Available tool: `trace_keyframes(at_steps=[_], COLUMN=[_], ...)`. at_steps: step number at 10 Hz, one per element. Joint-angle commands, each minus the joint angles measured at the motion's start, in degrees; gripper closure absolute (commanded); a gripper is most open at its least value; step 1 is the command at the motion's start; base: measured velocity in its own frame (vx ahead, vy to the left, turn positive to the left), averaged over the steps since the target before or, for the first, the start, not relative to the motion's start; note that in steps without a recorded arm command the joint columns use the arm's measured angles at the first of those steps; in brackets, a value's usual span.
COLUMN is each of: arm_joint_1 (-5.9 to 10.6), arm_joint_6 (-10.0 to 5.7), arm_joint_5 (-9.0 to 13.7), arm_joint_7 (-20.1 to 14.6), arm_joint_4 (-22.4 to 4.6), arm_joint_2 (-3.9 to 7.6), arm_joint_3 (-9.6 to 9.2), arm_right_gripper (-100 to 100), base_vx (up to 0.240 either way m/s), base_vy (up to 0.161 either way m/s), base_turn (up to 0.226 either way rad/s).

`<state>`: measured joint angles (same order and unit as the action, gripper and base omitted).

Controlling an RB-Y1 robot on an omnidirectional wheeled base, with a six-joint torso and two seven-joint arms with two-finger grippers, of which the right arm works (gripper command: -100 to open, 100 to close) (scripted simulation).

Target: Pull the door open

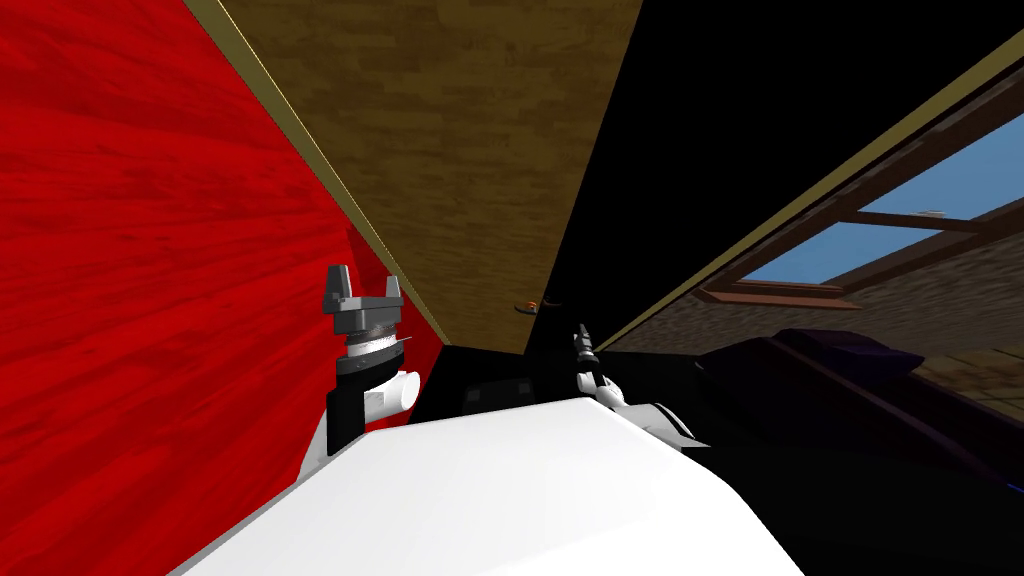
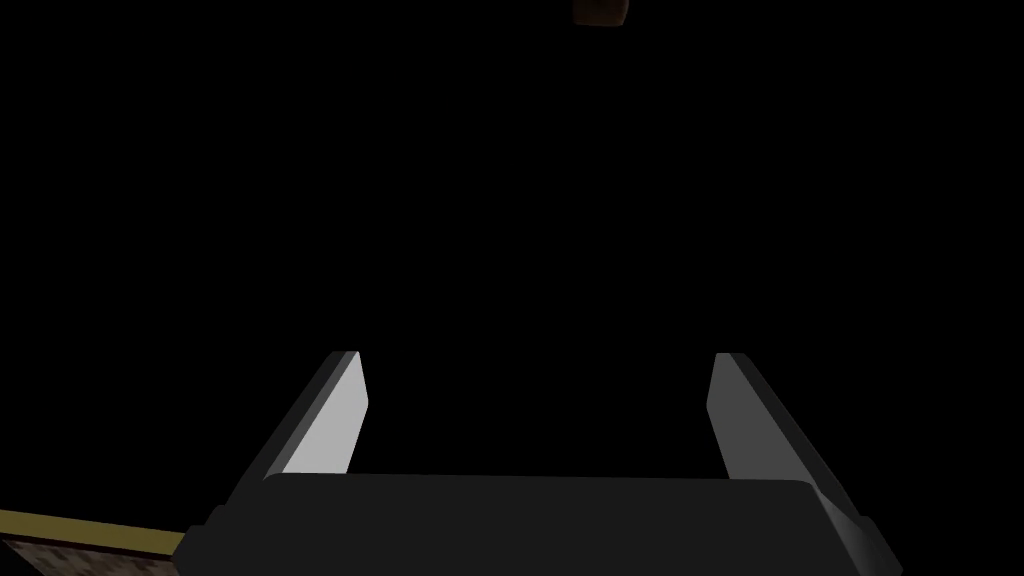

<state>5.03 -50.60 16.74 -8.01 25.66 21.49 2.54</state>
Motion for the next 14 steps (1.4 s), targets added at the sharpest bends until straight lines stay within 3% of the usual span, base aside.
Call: trace_keyframes(at_steps=[1, 3, 5, 6, 8, 12, 13, 14], arm_joint_1=[-1.17, -1.25, -0.52, -0.62, -0.52, -0.52, 0.79, -0.51], arm_joint_6=[-0.43, -0.87, -1.38, -1.38, -1.38, -1.38, -1.73, -1.73], arm_joint_5=[0.75, 0.92, 0.64, 0.64, 0.64, 0.64, -0.07, -0.07], arm_joint_7=[-0.51, -0.91, -1.29, -1.29, -1.29, -1.29, -1.44, -1.44], arm_joint_4=[0.09, -0.09, 0.21, 2.86, 4.51, 0.21, 0.92, 3.73], arm_joint_2=[1.53, 1.83, 0.92, 0.92, 0.92, 0.92, -1.02, -1.02], arm_joint_3=[1.41, 1.75, 1.26, 1.26, 1.26, 1.26, 0.01, 0.01], arm_right_gripper=[-100, -100, -100, -100, -100, -100, -100, -100], base_vx=[0.108, 0.161, 0.173, 0.127, 0.028, -0.015, 0.130, 0.165], base_vy=[-0.011, -0.062, -0.106, -0.049, 0.000, 0.008, 0.035, 0.055], base_turn=[0.129, 0.121, 0.123, 0.073, 0.003, -0.002, 0.299, 0.149])
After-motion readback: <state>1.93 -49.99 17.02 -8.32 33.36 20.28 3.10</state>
